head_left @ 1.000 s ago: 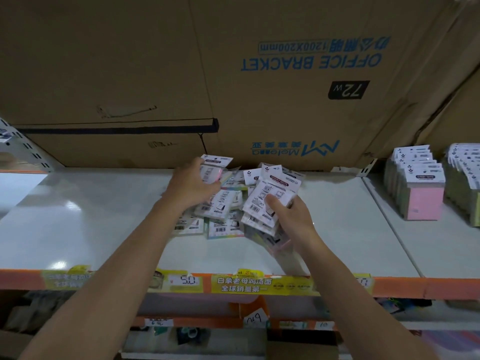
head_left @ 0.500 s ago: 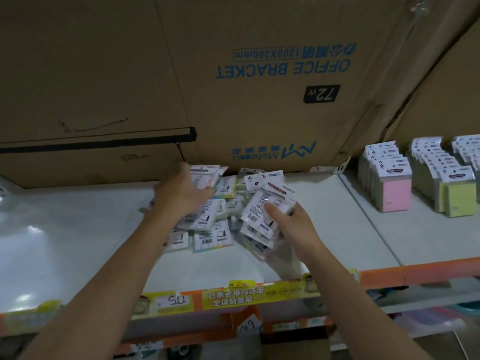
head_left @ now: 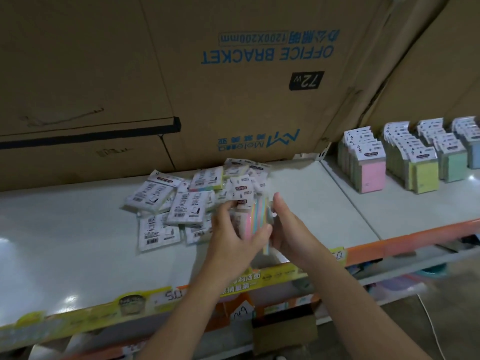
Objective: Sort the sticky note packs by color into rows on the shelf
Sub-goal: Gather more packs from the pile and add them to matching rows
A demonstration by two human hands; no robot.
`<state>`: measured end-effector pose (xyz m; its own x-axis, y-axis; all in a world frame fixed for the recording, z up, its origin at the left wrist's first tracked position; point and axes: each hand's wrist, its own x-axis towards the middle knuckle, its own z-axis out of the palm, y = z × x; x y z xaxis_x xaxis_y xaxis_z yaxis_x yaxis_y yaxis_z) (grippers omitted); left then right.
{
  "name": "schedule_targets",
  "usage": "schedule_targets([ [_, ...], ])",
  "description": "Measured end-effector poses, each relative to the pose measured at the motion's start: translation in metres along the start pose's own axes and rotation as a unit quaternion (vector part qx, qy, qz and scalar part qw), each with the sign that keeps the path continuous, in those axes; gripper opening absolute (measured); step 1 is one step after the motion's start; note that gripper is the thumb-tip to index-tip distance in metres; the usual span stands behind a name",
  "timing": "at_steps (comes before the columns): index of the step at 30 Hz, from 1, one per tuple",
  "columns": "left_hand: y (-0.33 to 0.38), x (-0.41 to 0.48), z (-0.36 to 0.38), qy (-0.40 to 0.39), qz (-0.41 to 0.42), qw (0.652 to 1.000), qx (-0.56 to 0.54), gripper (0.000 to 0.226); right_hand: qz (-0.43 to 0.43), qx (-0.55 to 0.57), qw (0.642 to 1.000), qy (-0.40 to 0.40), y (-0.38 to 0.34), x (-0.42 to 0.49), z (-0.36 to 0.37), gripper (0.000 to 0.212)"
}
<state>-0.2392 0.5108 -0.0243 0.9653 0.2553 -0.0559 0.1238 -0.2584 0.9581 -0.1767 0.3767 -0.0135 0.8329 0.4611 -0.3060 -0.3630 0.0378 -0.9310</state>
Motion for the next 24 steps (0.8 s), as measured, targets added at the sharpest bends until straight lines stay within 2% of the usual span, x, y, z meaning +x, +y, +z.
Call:
schedule_targets([
  [2,0.004,-0.008,0.0,-0.027,0.001,0.999,-0.038,0.091,0.001,0.021,1.0,-0.004,-0.001,-0.012,-0.001,0.072],
  [6,-0.001,-0.024,0.007,-0.062,-0.004,0.987,-0.147,0.068,-0.025,0.017,0.999,0.031,0.011,-0.037,-0.004,0.06],
  [11,-0.001,-0.043,0.023,-0.112,-0.071,0.94,-0.314,0.069,-0.05,-0.049,0.992,0.103,0.029,-0.059,-0.03,0.011],
  [12,-0.001,-0.044,0.027,-0.124,-0.08,0.927,-0.345,0.068,-0.048,-0.059,0.991,0.113,0.032,-0.063,-0.036,0.011],
  [16,0.002,-0.052,0.046,-0.171,-0.104,0.874,-0.442,0.068,-0.039,-0.045,0.991,0.12,0.036,-0.082,-0.06,0.048],
  [18,0.006,-0.056,0.06,-0.178,-0.112,0.86,-0.465,0.073,-0.023,-0.029,0.995,0.095,0.037,-0.093,-0.073,0.057],
  [20,0.013,-0.062,0.079,-0.177,-0.12,0.852,-0.479,0.078,-0.023,-0.007,0.997,0.078,0.037,-0.104,-0.092,0.059],
  [24,0.027,-0.074,0.13,-0.172,-0.135,0.848,-0.483,0.075,-0.041,0.021,0.996,0.083,0.032,-0.134,-0.147,0.047],
])
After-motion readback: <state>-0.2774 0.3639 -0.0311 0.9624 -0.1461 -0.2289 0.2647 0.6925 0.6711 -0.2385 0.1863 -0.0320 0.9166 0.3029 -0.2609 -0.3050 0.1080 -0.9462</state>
